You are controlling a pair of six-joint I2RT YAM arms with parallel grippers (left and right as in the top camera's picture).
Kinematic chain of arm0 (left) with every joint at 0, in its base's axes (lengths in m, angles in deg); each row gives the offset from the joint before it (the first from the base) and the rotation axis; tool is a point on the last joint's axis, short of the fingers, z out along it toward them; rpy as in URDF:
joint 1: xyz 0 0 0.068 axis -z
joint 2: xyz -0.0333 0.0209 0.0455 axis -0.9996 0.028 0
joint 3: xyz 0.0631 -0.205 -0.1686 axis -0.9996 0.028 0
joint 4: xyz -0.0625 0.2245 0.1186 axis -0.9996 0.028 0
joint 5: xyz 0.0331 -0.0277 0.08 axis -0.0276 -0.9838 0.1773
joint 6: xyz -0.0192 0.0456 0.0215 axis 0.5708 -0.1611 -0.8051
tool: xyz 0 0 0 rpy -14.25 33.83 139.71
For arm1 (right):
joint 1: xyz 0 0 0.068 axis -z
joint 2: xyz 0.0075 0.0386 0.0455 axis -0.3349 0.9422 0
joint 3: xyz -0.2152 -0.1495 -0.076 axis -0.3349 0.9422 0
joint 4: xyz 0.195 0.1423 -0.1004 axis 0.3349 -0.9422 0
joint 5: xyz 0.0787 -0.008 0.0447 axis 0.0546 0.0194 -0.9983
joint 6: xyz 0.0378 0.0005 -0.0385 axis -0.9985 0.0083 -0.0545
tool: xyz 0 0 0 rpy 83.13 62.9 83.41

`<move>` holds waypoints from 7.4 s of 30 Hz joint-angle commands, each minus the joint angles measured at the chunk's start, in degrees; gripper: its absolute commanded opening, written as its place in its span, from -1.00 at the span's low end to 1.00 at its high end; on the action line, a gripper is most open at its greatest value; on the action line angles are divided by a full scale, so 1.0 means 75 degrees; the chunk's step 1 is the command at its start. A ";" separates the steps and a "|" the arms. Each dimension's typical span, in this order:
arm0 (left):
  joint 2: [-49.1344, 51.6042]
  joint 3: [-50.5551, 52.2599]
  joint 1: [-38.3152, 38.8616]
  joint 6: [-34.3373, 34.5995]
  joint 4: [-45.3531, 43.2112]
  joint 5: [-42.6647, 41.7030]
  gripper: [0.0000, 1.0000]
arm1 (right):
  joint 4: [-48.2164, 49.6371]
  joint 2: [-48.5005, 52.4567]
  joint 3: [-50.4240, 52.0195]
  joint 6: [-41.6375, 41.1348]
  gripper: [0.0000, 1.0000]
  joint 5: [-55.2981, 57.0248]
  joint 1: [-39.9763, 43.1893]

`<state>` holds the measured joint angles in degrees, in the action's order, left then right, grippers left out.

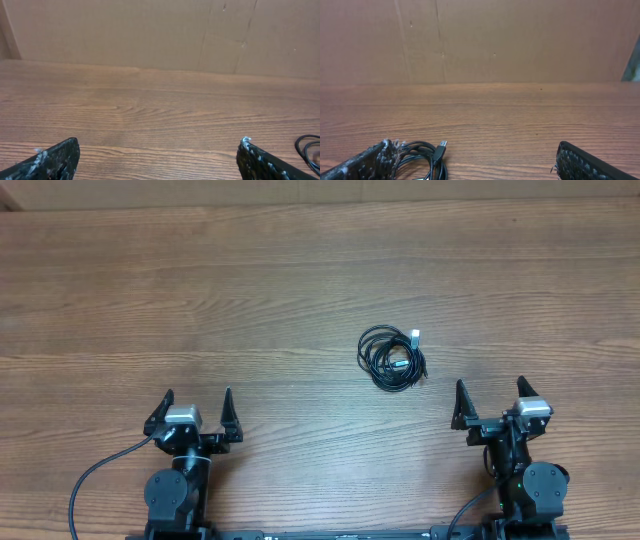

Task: Untangle cables

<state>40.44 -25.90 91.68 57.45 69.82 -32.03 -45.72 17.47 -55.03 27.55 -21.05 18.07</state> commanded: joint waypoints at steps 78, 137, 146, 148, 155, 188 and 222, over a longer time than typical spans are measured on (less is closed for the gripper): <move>0.2092 -0.5581 0.0009 0.2288 -0.0772 -0.2349 1.00 | 0.0044 -0.0076 0.0076 0.0029 1.00 0.0105 0.0038; 1.7136 -1.6541 0.3034 0.1547 1.1436 -0.4164 1.00 | 0.0041 -0.0076 0.0076 0.0029 1.00 0.0102 0.0035; 1.8264 -1.6541 0.3238 0.3092 1.0232 -0.4162 0.99 | 0.0041 -0.0076 0.0076 0.0029 1.00 0.0102 0.0038; 1.8444 -1.6541 0.3238 0.3241 1.0008 -0.4159 0.99 | 0.0041 -0.0076 0.0076 0.0029 1.00 0.0102 0.0038; 1.8954 -1.6538 0.3284 0.3249 0.9597 -0.4164 1.00 | 0.0041 -0.0076 0.0076 0.0029 1.00 0.0102 0.0038; 1.8829 -1.7290 0.3500 0.3628 0.8792 -0.4730 -0.92 | 0.0044 -0.0076 0.0076 0.0029 1.00 0.0102 0.0038; 1.7940 -2.0213 0.3314 0.3841 1.2333 -0.2940 -0.92 | 0.0041 -0.0076 0.0076 0.0029 1.00 0.0102 0.0038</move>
<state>177.48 -175.95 116.42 87.79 162.17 -59.86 -45.70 17.43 -55.03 27.55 -21.03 18.07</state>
